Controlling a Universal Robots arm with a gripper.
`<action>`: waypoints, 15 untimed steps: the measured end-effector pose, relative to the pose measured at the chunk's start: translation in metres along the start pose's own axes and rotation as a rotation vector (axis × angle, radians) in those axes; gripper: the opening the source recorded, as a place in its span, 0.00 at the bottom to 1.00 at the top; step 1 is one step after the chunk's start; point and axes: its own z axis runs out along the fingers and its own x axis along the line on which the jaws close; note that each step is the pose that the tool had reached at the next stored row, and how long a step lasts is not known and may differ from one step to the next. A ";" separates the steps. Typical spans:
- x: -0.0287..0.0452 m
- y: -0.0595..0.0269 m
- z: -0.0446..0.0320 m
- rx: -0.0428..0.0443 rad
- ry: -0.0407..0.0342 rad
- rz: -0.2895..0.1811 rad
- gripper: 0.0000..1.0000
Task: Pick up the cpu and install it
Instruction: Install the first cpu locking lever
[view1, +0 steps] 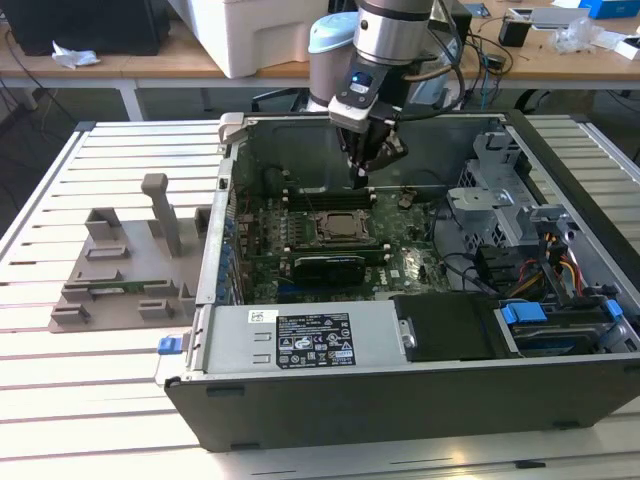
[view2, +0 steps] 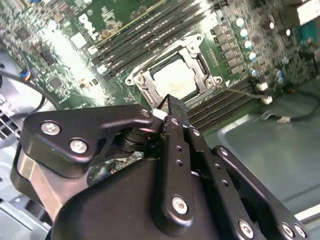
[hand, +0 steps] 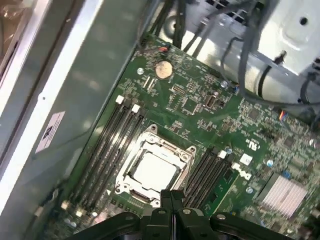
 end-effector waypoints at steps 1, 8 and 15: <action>0.0000 0.0000 0.0000 -0.0001 -0.0043 -0.035 0.11; 0.0000 0.0000 0.0000 -0.0011 -0.0320 -0.263 0.11; 0.0000 0.0000 0.0000 -0.0017 -0.0502 -0.412 0.11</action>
